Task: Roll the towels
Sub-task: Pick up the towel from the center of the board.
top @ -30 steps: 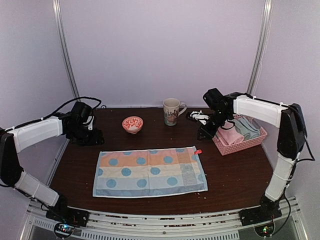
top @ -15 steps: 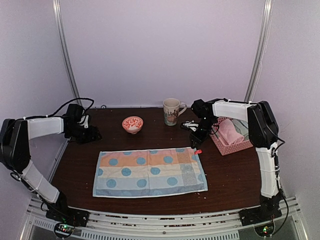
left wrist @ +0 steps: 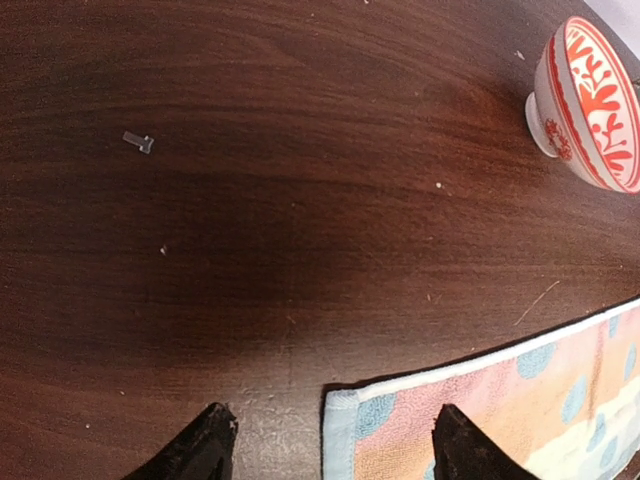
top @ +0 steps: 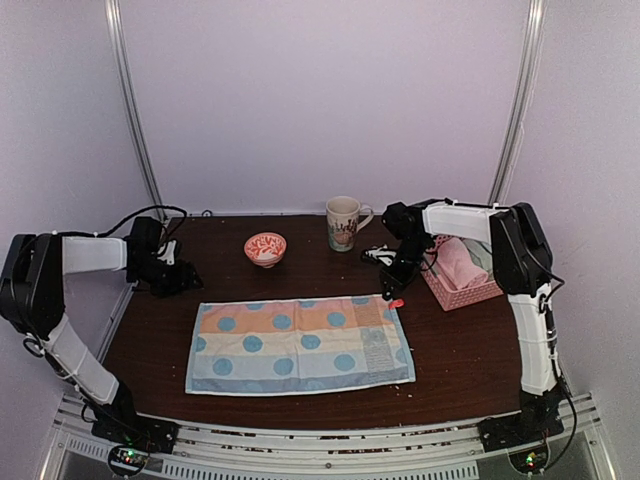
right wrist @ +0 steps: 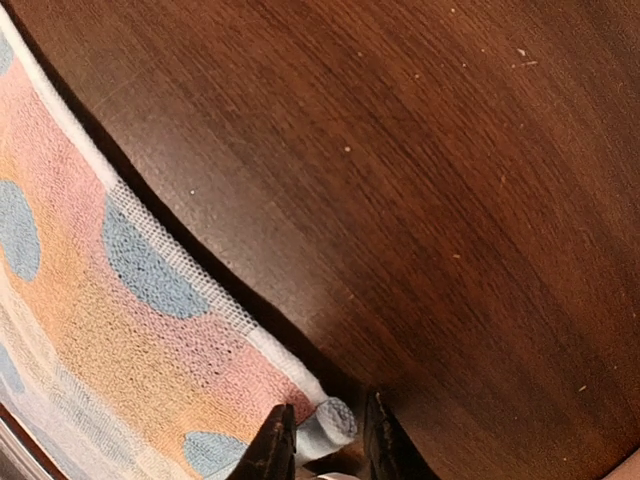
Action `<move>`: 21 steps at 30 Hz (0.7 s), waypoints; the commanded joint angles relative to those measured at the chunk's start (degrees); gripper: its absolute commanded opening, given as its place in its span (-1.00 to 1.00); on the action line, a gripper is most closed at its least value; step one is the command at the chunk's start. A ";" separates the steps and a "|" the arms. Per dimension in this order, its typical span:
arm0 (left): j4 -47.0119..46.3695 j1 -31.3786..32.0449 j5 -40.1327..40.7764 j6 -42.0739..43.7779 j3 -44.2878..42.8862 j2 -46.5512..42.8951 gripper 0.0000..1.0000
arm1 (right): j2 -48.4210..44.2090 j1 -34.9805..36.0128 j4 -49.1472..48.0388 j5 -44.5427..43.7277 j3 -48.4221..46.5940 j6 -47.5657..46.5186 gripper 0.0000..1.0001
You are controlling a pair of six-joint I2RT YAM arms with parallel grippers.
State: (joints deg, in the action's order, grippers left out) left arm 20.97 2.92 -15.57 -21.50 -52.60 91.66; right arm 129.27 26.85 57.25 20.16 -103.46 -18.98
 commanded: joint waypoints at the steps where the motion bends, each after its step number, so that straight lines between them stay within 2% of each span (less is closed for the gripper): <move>1: -2.06 -1.21 -1.95 2.44 -0.04 1.36 0.36 | 1.73 -0.75 0.26 0.63 -2.13 0.93 -0.61; 4: -2.73 -1.31 -3.62 4.05 0.05 1.46 0.29 | 2.11 -1.56 0.00 -0.61 -3.50 0.62 -0.87; 6: -3.07 -1.39 -4.93 5.61 0.13 1.46 0.25 | 2.05 -2.12 -0.62 -1.74 -4.01 0.67 -0.96; 12: -6.14 -1.51 -8.25 7.11 2.01 2.16 0.20 | 1.98 -2.68 -2.88 -5.50 -5.92 0.62 -0.97; 21: -4.69 -1.53 -12.82 11.21 0.92 8.10 -0.09 | 3.67 -2.71 -1.07 -5.15 -9.59 -0.11 -0.96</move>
State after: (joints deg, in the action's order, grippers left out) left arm 17.45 1.87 -24.77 -13.65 -51.27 97.67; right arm 131.20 24.36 55.68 16.12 -110.87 -18.85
